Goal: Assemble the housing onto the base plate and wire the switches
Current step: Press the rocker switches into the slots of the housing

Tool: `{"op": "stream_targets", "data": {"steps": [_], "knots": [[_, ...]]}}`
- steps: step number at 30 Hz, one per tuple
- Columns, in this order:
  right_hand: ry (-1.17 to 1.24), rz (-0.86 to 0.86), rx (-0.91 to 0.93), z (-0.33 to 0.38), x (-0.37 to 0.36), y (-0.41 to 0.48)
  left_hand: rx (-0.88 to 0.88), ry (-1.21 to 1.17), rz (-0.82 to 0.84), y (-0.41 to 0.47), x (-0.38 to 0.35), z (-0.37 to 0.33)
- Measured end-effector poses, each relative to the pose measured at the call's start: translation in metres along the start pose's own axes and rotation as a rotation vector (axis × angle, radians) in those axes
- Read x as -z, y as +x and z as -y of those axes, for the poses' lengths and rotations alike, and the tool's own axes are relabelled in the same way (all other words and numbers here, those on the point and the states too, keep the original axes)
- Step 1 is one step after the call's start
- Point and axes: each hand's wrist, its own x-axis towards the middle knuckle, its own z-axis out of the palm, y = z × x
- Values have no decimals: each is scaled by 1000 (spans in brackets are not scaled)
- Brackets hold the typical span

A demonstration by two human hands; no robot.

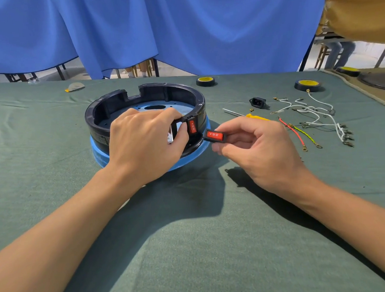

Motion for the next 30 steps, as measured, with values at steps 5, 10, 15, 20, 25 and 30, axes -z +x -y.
{"op": "stream_targets", "data": {"steps": [5, 10, 15, 20, 25, 30], "knots": [[-33, -9, 92, 2, 0, -1, -3, -1, 6, 0, 1, 0], [43, -5, 101, 0, -1, -1, -23, 19, -18, 0, 2, 0], [148, -25, 116, 0, -2, -1, -231, -78, -143, 3, 6, -7], [124, -74, 97, 0, -2, -1, -391, -196, -77, 2, 9, -12], [-105, -98, 191, 3, -1, -4, -357, -212, -67, 3, 7, -7], [-151, -85, 232, 8, -3, -7, -369, -226, -36, 3, 5, -3]]}}
